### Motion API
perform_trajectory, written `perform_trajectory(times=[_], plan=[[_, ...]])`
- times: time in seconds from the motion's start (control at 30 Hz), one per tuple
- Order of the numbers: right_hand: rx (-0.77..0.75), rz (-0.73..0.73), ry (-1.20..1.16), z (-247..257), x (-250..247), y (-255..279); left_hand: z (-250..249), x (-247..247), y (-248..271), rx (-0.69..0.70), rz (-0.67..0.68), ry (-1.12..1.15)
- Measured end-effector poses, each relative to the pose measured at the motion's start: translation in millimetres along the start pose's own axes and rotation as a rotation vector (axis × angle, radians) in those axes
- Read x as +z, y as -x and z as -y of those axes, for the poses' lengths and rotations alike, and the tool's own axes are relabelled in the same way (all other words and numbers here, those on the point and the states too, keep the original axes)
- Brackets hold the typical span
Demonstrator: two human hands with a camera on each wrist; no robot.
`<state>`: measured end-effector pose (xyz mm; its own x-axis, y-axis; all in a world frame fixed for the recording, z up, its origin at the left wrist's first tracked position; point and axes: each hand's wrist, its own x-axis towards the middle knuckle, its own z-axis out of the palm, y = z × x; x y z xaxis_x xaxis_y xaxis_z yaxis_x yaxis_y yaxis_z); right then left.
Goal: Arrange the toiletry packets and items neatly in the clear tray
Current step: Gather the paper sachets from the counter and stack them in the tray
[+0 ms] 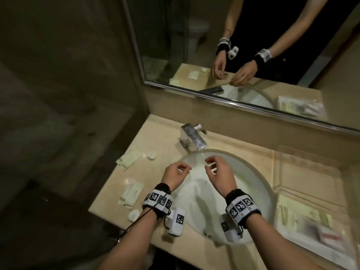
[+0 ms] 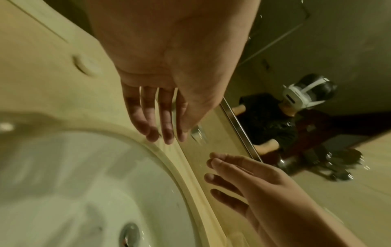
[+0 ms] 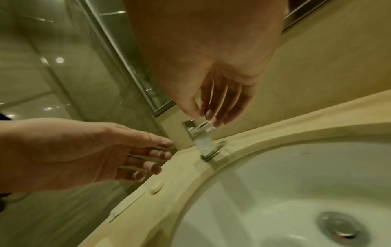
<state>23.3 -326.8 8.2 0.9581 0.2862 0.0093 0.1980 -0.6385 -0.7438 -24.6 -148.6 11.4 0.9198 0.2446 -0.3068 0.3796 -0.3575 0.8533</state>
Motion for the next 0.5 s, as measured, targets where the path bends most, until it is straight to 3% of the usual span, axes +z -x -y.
perform_trajectory(times=[0.2,0.37,0.5], plan=[[-0.083,0.174,-0.033,65,96,-34,70,-98,-1,-0.159,-0.133,0.054],[-0.105,0.292,-0.005,98,161,-51,120,-148,4,-0.264,-0.236,-0.014],[-0.078,0.399,0.063,108,201,-56,147,-162,9,-0.372,-0.147,-0.199]])
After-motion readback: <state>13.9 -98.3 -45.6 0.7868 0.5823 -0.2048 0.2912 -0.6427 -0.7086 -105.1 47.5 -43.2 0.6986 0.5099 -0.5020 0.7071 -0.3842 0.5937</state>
